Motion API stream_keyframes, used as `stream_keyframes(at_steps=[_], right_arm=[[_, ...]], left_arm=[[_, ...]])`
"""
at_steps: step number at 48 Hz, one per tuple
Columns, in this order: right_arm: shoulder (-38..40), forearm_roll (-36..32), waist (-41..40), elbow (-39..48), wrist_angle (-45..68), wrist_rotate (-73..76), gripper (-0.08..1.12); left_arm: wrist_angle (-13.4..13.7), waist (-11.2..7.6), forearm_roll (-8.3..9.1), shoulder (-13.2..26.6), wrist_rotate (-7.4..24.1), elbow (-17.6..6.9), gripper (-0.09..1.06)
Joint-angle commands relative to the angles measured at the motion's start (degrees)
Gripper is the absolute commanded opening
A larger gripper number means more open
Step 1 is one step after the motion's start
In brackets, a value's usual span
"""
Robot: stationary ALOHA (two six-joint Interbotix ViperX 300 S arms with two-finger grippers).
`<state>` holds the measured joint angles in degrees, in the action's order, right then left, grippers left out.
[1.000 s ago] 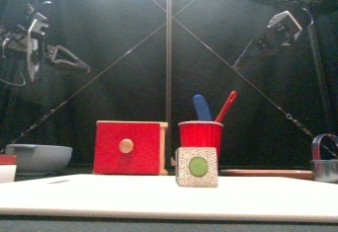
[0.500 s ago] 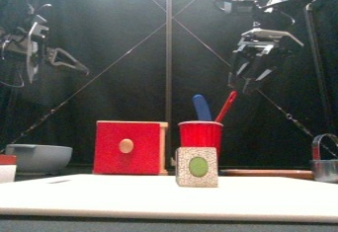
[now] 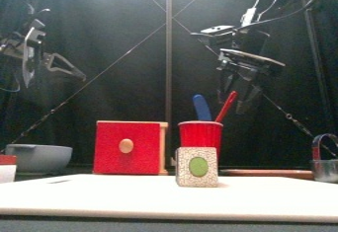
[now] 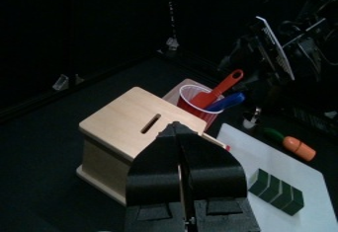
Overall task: Place sushi on board then cut the sushi with the knife then place the pieces on the plate
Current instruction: Pick knife at handle with right hand
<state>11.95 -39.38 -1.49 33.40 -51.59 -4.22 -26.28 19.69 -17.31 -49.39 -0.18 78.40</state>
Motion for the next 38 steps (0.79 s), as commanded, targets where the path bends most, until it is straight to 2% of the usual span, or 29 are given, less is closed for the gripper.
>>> stream_keyframes(at_steps=[1, 8, 21, 38], right_arm=[[0.70, -0.35, 0.79, -1.85, -0.26, -0.18, 0.93], [0.35, -1.05, 1.14, -1.85, -0.70, -0.18, 0.84], [-0.18, -2.29, 1.14, -1.49, -1.05, -0.18, 0.54], [0.53, -2.72, 1.05, -3.43, -1.05, 0.09, 0.30]], left_arm=[[-0.53, 0.26, -0.09, 0.18, -0.09, -0.62, 0.10], [-0.53, 0.18, -0.88, 0.18, -0.09, -0.35, 0.10], [-0.53, 0.26, -1.58, 0.18, -0.09, -0.44, 0.10], [-0.53, 0.53, -2.46, 0.18, -0.09, -0.26, 0.10]])
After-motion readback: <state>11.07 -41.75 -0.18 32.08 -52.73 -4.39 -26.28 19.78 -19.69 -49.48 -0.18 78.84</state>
